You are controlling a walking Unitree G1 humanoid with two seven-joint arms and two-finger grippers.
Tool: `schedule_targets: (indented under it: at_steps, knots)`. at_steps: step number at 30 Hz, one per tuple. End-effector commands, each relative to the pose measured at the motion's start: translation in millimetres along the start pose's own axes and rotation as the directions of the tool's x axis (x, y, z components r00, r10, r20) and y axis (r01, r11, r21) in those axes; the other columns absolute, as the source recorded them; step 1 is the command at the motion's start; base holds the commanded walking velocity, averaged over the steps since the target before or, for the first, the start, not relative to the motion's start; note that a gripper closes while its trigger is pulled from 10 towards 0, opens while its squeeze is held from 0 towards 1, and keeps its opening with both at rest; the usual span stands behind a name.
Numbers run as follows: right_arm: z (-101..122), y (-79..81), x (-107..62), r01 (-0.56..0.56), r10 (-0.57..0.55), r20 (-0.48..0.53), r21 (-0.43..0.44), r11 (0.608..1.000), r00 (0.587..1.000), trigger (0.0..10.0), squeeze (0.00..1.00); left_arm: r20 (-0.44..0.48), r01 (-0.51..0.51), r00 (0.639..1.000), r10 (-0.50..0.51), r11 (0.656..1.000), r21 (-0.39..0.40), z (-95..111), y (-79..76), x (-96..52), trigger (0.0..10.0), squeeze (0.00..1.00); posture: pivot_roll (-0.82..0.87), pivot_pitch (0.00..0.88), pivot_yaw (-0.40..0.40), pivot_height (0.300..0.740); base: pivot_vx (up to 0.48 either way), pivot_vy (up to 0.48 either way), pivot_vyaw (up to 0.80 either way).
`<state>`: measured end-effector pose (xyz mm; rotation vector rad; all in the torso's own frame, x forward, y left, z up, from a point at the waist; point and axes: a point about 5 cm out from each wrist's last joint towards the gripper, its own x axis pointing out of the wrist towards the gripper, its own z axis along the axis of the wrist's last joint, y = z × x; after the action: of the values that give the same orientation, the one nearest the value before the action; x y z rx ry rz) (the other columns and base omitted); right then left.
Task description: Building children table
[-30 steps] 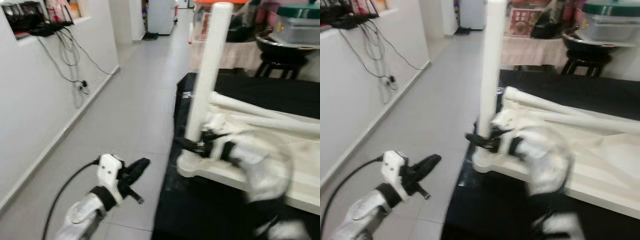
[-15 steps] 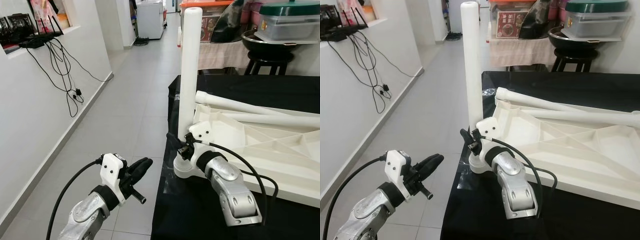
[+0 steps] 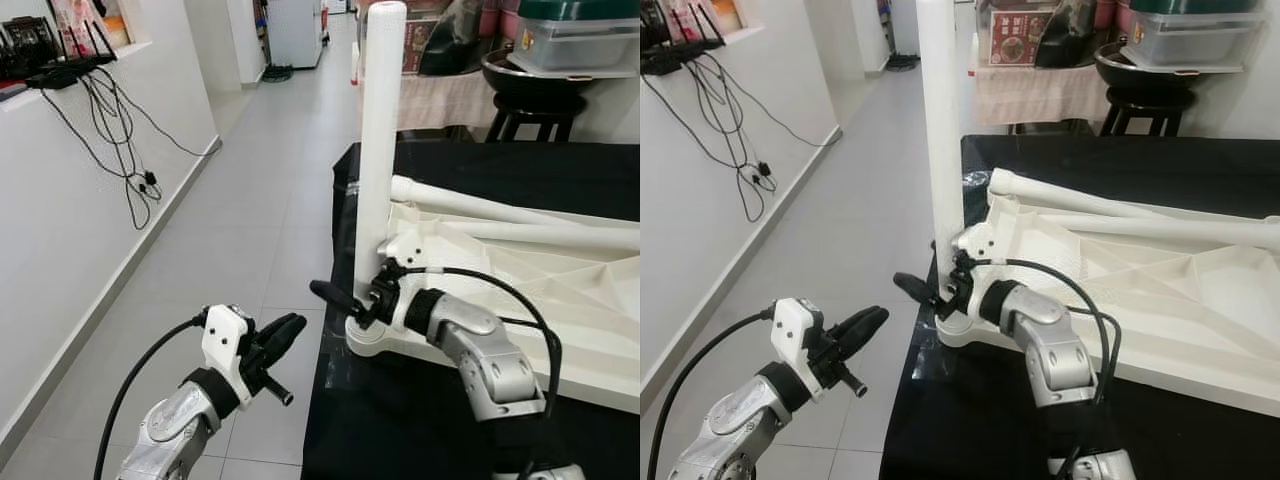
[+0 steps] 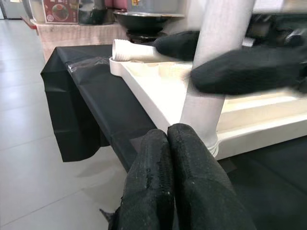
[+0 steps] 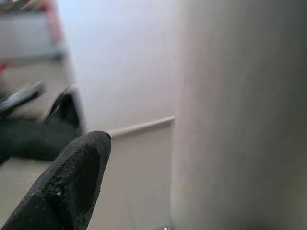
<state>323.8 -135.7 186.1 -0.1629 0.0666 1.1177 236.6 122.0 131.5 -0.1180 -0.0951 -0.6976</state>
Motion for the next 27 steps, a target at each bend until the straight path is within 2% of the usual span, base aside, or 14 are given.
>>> schedule_targets:
  at_steps: [1,4,7,12,13,14,23,25,27]
  knots:
    - [7,-2.5,5.4,-0.119,0.120,0.030,-0.013,0.993,0.992,10.0,0.00,-0.015,-0.003,1.000,0.003,1.000,-0.001,-3,-0.1,-0.8,10.0,0.00,-0.01,0.000,0.035,0.740,0.000,0.000,0.00]
    - [8,-6.2,6.3,-0.140,0.140,0.025,-0.009,0.990,0.990,10.0,0.00,-0.016,-0.003,1.000,0.003,1.000,-0.002,-3,-0.5,-1.0,10.0,0.00,-0.01,0.000,0.036,0.740,0.000,0.000,0.00]
    - [9,-17.3,7.8,-0.199,0.198,0.019,0.036,0.979,0.980,10.0,0.00,-0.020,0.003,1.000,-0.003,1.000,-0.007,-4,-2.0,-1.6,10.0,0.00,0.00,0.000,0.037,0.740,0.000,0.000,0.00]
    - [9,-25.0,11.1,-0.185,0.183,0.033,0.073,0.980,0.983,10.0,0.00,-0.022,0.008,1.000,-0.008,1.000,-0.013,-4,-3.3,-2.4,10.0,0.00,0.00,0.000,0.036,0.740,0.000,0.000,0.00]
    - [9,-26.2,11.9,-0.184,0.181,0.037,0.081,0.980,0.983,4.4,0.00,-0.022,0.009,1.000,-0.009,1.000,-0.013,-4,-3.7,-2.7,10.0,0.00,0.00,0.000,0.034,0.740,0.000,0.000,0.00]
    - [8,-25.7,12.9,-0.190,0.187,0.045,0.091,0.977,0.981,0.0,0.00,-0.022,0.009,1.000,-0.009,1.000,-0.014,-4,-4.0,-2.9,10.0,0.00,0.01,0.000,0.035,0.740,0.000,0.000,0.00]
    - [1,-24.0,12.0,-0.216,0.209,0.083,0.098,0.971,0.974,0.0,0.00,-0.020,0.009,1.000,-0.010,1.000,-0.017,-4,-3.9,-3.1,10.0,0.00,0.00,0.005,0.042,0.740,0.000,0.000,0.00]
    - [-1,-24.7,10.6,-0.202,0.194,0.085,0.090,0.975,0.977,0.0,0.00,-0.020,0.010,1.000,-0.011,1.000,-0.017,-3,-3.9,-3.1,10.0,0.00,0.00,0.005,0.042,0.740,0.000,0.000,0.00]
    - [-7,-26.3,6.4,-0.125,0.118,0.088,0.077,0.989,0.989,0.0,0.00,-0.018,0.011,1.000,-0.011,1.000,-0.019,-3,-3.7,-2.9,10.0,0.00,-0.01,0.010,0.038,0.740,0.000,0.000,0.00]
